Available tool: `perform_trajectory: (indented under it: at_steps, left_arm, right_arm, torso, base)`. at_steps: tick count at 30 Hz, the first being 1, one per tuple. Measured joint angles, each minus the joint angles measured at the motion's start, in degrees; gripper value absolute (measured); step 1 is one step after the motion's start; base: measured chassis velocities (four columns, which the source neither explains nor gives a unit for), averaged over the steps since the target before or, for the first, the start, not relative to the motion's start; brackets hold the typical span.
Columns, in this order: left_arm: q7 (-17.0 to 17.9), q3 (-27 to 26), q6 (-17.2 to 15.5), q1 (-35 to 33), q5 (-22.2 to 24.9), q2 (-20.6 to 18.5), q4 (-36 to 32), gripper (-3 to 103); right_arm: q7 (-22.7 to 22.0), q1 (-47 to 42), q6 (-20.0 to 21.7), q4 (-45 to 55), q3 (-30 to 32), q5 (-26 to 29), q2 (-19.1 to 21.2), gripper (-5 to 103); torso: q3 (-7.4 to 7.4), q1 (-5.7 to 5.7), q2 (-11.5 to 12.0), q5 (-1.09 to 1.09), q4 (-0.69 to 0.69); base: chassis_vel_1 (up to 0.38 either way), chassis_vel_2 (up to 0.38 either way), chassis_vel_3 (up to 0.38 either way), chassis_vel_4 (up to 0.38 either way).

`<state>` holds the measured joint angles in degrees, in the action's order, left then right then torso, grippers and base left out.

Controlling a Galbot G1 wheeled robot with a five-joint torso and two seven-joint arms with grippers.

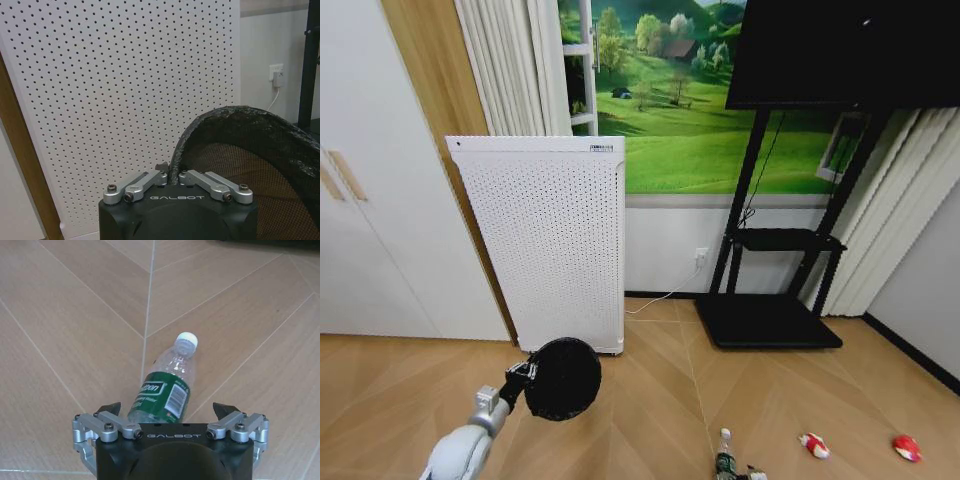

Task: Pick up the trash bin and place the garbage on the floor into it.

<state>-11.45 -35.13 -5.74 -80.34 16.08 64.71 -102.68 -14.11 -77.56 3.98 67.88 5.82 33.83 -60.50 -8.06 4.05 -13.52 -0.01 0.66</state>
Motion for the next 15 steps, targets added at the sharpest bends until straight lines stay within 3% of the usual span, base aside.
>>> perform_trajectory:
  at_steps: [15]
  left_arm:
    - [0.03,0.82,0.77,0.0,-1.01,0.37,1.18,4]
  right_arm:
    - [-0.59,4.88,-0.17,-5.64,-2.6,-0.15,-2.51,100]
  torso:
    - [0.0,0.0,0.0,0.0,0.0]
  base:
    - [0.0,0.0,0.0,0.0]
